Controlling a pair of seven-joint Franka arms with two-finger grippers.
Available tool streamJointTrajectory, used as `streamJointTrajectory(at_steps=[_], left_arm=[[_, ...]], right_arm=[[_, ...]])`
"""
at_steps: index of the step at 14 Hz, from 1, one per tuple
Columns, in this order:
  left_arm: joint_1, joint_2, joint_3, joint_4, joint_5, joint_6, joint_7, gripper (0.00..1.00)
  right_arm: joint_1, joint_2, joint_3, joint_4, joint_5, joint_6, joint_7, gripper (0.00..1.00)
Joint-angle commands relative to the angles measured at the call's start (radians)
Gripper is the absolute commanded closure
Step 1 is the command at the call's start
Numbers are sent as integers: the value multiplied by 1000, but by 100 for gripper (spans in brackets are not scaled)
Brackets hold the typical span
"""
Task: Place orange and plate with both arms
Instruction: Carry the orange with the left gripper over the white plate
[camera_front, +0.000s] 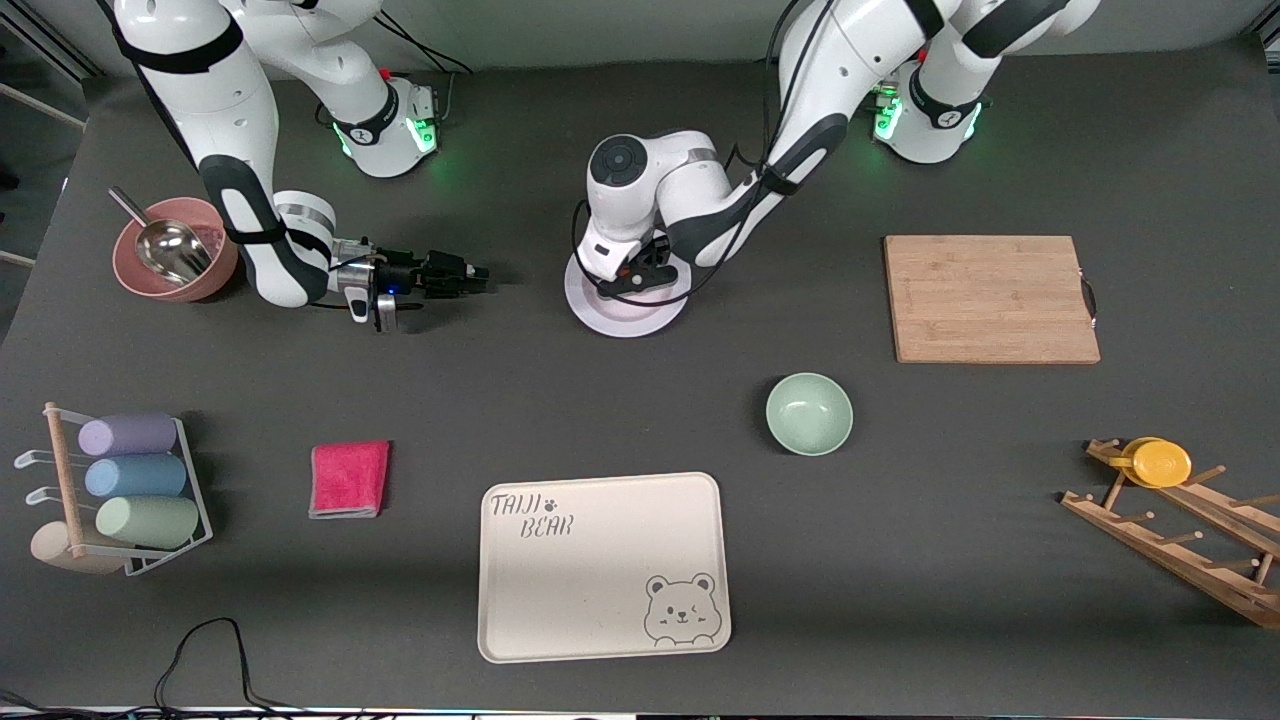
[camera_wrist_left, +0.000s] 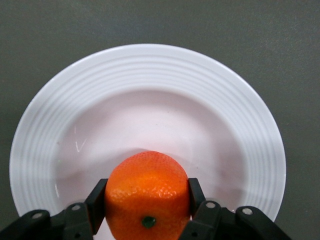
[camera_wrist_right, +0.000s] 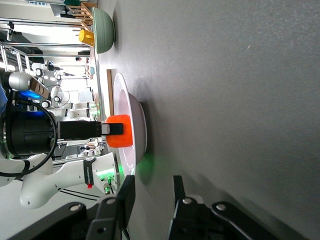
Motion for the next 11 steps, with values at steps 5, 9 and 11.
streamJointTrajectory(at_steps=[5, 9, 11], left_arm=[[51, -79, 5, 26, 20, -41, -13, 0], [172, -215, -41, 26, -50, -157, 86, 0], [266, -295, -64, 44, -141, -263, 197, 0]], right_arm=[[6, 57, -5, 30, 23, -13, -4, 66], [6, 68, -3, 39, 23, -13, -4, 66], [8, 70, -2, 42, 23, -13, -4, 66]])
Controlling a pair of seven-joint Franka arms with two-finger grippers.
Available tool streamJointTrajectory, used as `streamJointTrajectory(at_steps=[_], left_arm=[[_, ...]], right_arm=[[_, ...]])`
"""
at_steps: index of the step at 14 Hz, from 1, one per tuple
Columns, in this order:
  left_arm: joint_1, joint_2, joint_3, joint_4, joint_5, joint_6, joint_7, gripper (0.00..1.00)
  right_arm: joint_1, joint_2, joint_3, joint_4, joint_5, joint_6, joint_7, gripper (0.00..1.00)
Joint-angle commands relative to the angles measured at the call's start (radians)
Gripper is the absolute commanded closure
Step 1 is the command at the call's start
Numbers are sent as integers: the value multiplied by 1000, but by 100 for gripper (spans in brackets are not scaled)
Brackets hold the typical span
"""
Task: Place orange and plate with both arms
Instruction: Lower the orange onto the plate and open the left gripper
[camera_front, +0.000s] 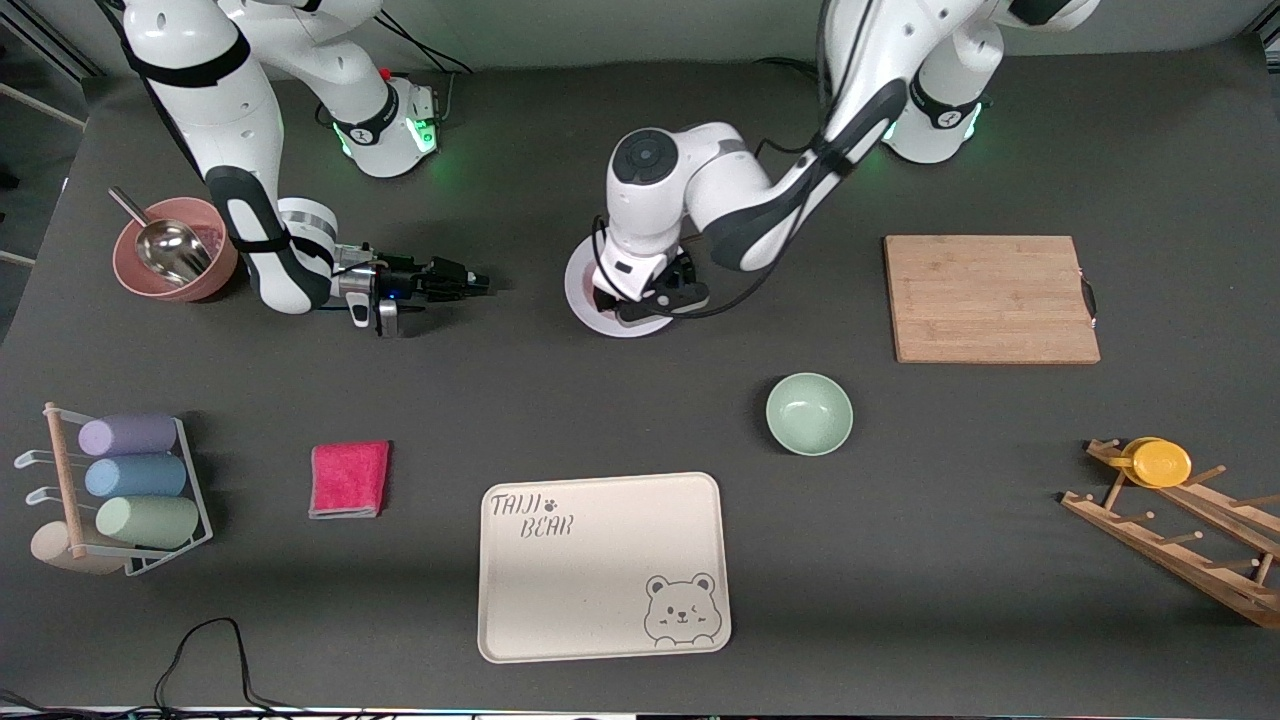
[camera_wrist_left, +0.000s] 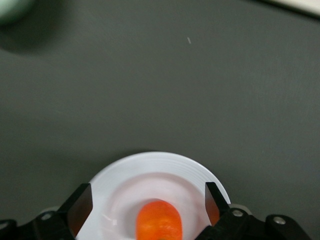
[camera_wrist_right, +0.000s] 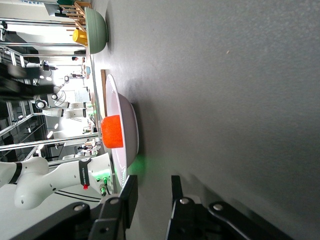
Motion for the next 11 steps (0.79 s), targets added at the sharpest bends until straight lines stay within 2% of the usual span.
streamJointTrajectory(at_steps=[1, 3, 6, 8, 11], left_arm=[[127, -141, -28, 20, -139, -150, 171, 0], [199, -168, -20, 121, -220, -249, 251, 0], [321, -175, -23, 237, -223, -411, 309, 0], [402, -201, -19, 264, -221, -469, 375, 0], [555, -246, -19, 263, -226, -598, 614, 0]], right_arm=[[12, 25, 1, 15, 26, -12, -3, 66], [15, 26, 9, 21, 48, -12, -1, 66], [85, 31, 24, 24, 151, -8, -1, 66], [153, 43, 26, 30, 238, -5, -1, 66], [254, 69, 26, 53, 363, -3, 2, 67]])
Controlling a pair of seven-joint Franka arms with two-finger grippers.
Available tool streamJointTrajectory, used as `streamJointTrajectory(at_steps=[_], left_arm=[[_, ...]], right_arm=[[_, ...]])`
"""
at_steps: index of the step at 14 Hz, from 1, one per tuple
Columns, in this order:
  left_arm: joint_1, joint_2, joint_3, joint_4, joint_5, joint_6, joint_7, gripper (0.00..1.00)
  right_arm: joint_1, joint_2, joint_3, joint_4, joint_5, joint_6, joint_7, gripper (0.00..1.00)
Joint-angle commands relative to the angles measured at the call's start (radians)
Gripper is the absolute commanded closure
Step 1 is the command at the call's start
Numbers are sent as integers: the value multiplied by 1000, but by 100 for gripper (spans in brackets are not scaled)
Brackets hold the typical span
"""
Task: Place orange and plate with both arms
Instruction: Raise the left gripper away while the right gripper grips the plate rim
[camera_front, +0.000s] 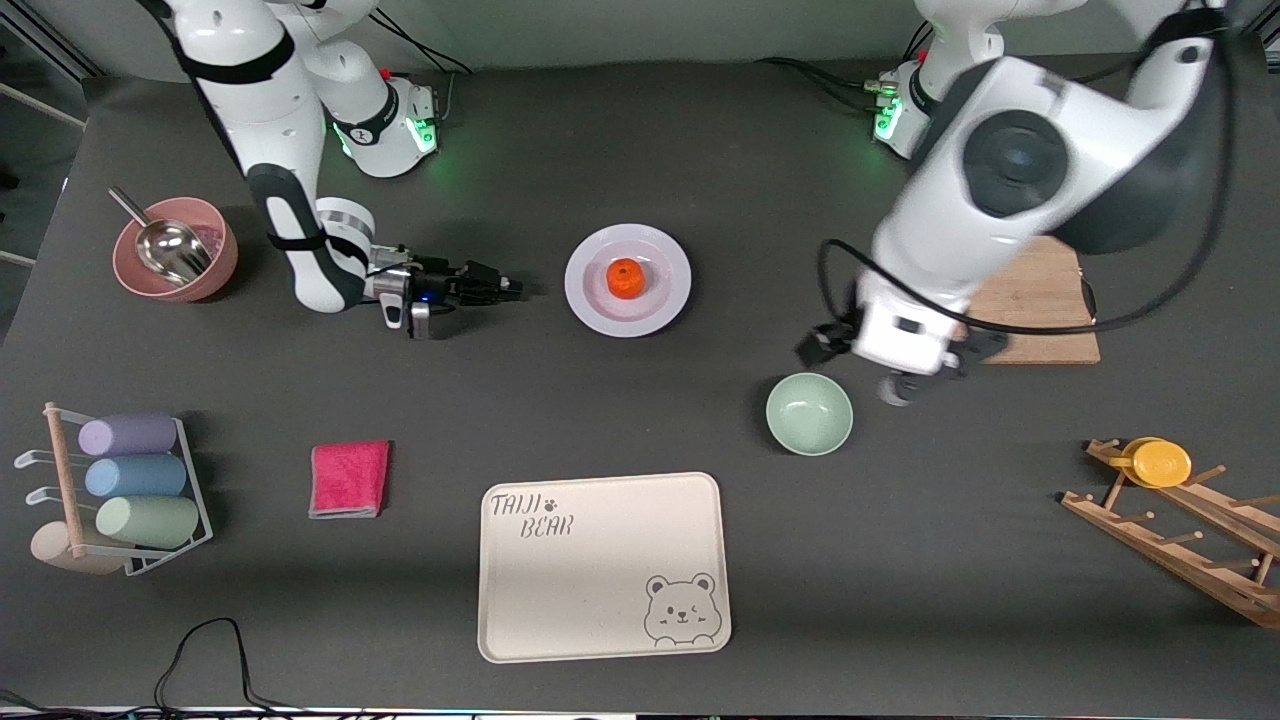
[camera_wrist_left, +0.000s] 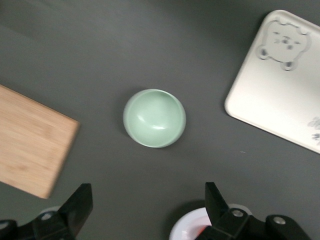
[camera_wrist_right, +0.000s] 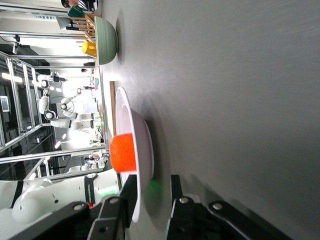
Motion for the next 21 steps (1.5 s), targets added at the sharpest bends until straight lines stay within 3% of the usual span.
streamJointTrajectory(at_steps=[1, 4, 5, 7, 9, 10, 11, 14, 18, 21], left_arm=[[136, -53, -8, -10, -19, -96, 202, 0], [270, -76, -6, -19, -36, -164, 443, 0], [268, -97, 38, -24, -63, -191, 530, 0], [139, -163, 286, -54, -123, -222, 716, 0], [-45, -256, 565, -154, -166, -204, 862, 0], [-114, -310, 659, -212, -166, -190, 900, 0], [-151, -373, 705, -284, -162, -155, 908, 0], [-155, -517, 710, -445, -148, -65, 907, 0], [-158, -518, 672, -450, -146, -58, 893, 0], [-160, -515, 664, -450, -143, -63, 893, 0]], right_arm=[[95, 46, -5, 43, 116, -3, 8, 67], [125, 58, 37, 65, 195, 6, 11, 67], [125, 58, 55, 71, 218, 28, 11, 67], [125, 58, 100, 92, 261, 71, 11, 67], [125, 58, 114, 97, 282, 82, 11, 67], [125, 58, 114, 95, 280, 82, 11, 67], [125, 58, 114, 97, 280, 82, 11, 70], [123, 56, 114, 95, 280, 80, 13, 83], [119, 47, 114, 95, 280, 72, 25, 100], [116, 20, 114, 95, 280, 68, 69, 100]])
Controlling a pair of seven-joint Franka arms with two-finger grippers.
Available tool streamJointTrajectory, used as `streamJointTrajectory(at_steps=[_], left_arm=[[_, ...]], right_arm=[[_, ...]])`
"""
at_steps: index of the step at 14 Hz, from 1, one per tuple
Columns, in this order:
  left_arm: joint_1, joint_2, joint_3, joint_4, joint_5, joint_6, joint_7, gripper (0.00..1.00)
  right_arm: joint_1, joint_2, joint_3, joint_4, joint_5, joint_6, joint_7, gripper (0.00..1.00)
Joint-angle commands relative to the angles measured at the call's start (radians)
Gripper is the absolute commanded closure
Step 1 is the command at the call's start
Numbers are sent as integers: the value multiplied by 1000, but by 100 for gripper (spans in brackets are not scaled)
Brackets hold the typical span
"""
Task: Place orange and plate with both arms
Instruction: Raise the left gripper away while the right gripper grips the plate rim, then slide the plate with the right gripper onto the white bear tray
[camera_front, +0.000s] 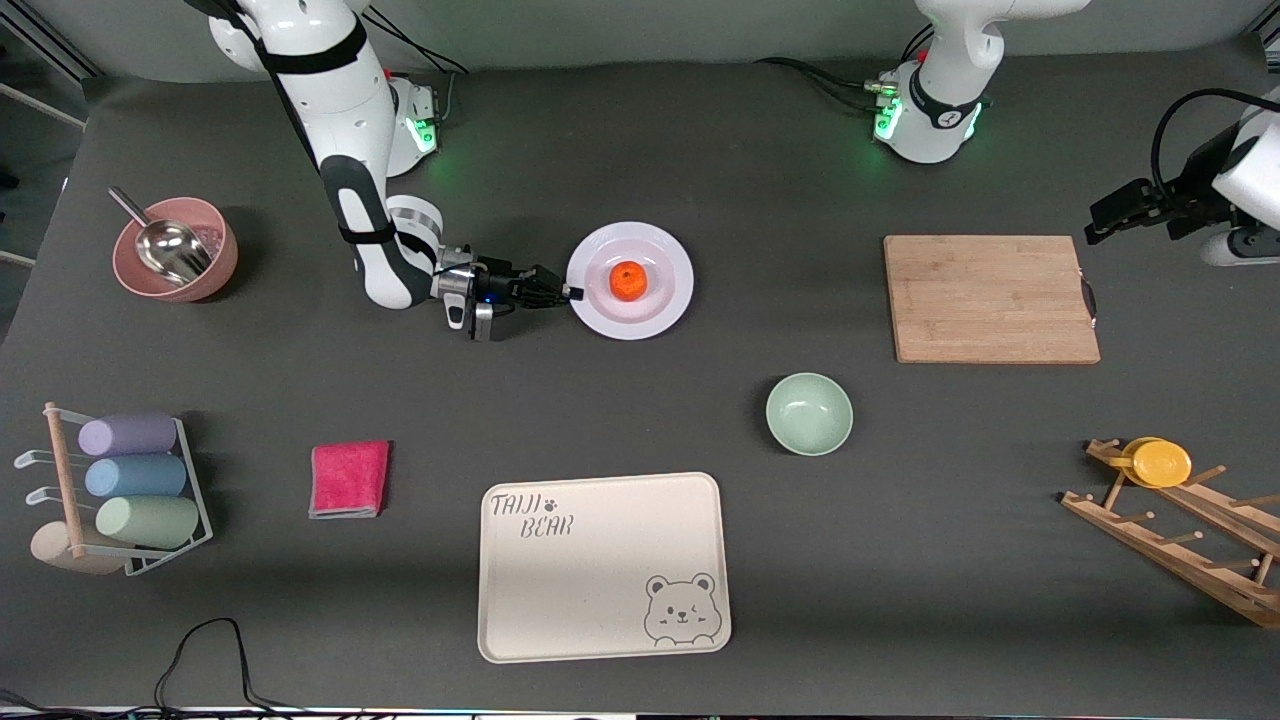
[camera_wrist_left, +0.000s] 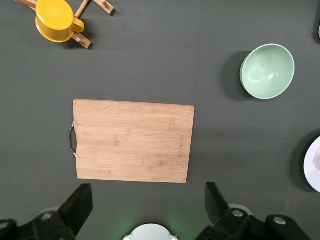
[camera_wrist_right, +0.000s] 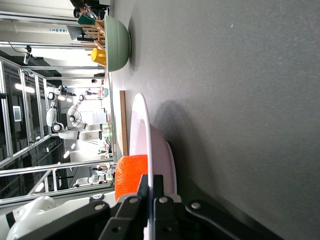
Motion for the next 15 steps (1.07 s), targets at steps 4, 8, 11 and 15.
streamJointTrajectory(at_steps=[4, 8, 11, 15], left_arm=[[25, -7, -57, -16, 7, 14, -14, 0], [34, -6, -70, -16, 26, 17, -14, 0], [36, -4, -74, -16, 26, 14, -16, 0], [36, 8, -74, -15, 28, 20, -16, 0]], right_arm=[[-20, -150, -1, 1, 8, -10, 39, 100], [-23, -258, -3, 2, 2, -9, 93, 100], [-55, -244, -4, 45, -55, -4, 134, 100], [-167, -133, -7, 265, -217, -3, 292, 100]])
